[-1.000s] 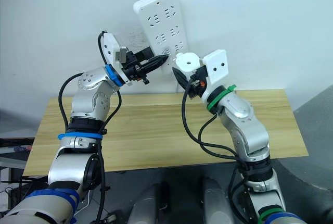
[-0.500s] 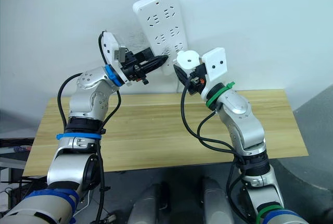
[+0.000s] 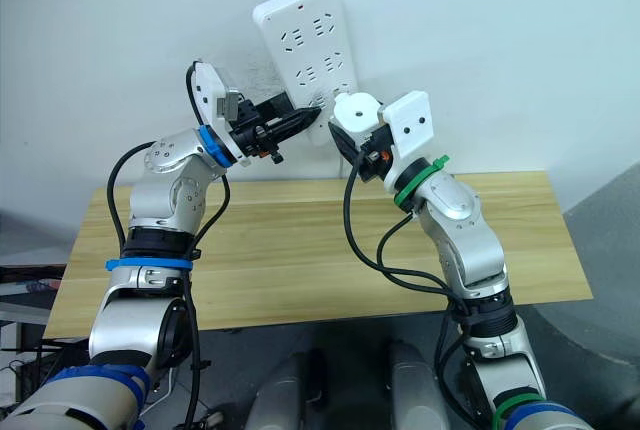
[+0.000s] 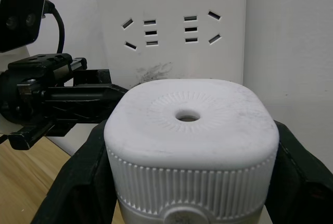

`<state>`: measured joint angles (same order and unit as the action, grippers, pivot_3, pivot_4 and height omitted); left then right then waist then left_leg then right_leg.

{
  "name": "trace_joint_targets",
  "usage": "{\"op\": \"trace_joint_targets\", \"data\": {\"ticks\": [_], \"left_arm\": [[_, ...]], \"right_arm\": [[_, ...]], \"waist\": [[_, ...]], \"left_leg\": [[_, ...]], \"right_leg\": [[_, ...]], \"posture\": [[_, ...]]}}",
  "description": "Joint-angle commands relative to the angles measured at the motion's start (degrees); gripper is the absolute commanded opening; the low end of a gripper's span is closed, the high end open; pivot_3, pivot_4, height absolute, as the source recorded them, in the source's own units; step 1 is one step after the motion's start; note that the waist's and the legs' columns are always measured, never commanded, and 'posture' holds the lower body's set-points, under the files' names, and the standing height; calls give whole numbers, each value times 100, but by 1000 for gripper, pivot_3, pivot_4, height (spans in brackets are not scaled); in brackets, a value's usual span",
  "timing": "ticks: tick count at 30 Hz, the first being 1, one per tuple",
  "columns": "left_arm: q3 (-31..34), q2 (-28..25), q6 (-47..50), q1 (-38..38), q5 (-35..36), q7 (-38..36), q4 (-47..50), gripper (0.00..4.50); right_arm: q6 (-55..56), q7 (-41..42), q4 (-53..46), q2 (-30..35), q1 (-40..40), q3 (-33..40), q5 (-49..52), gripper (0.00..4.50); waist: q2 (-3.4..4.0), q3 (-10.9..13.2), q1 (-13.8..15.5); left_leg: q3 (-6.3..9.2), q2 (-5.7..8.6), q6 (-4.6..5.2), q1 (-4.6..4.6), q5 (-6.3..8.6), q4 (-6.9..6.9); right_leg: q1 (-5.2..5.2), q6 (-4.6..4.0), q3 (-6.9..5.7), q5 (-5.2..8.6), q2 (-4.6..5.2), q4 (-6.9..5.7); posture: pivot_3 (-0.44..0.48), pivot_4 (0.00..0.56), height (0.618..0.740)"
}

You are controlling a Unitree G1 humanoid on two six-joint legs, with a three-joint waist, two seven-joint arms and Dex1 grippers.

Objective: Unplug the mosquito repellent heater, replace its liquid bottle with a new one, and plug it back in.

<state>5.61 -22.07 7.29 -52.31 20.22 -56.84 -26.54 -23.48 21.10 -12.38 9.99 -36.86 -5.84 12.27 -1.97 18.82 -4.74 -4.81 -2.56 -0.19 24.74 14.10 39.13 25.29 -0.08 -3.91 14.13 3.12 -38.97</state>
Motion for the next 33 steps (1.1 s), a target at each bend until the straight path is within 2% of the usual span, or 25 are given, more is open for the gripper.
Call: {"op": "trace_joint_targets", "data": {"ticks": [1, 11, 19, 26, 33], "left_arm": [[-100, 19, -20, 33, 77, -135, 396, 1353], [-109, 53, 18, 42, 83, -147, 418, 1353], [-150, 98, 28, 15, 80, -204, 414, 1353], [-154, 121, 95, 40, 114, -231, 489, 1353], [-154, 155, 109, 57, 104, -218, 539, 1353]], "right_arm": [[208, 16, -51, -73, -206, -58, -68, 3063], [260, 33, 276, -98, -389, -44, -214, 3063], [-680, 228, 589, -536, -883, 369, 722, 3063], [249, 571, 1208, -17, -1159, -148, -206, 3063], [609, 400, 1662, -429, -1348, -241, -431, 3063]], "waist": [[0, 0, 0], [0, 0, -3], [0, 0, -17], [0, 0, -27], [0, 0, -88]], "left_leg": [[0, 0, 0, 0, 0, 0], [-1, 0, 0, 0, 0, 0], [-3, -2, 0, 0, 0, 4], [-4, -2, 0, -1, 0, 3], [-8, -9, 0, -5, -1, 18]], "right_leg": [[0, 0, 0, 0, 0, 0], [0, 0, 0, 0, 0, -1], [0, -1, 2, 0, 0, -3], [1, -1, 3, 0, 0, -4], [0, -5, 4, -3, -1, -20]], "posture": [[-232, 297, 740], [-235, 296, 740], [-247, 305, 740], [-242, 311, 740], [-241, 309, 740]]}}
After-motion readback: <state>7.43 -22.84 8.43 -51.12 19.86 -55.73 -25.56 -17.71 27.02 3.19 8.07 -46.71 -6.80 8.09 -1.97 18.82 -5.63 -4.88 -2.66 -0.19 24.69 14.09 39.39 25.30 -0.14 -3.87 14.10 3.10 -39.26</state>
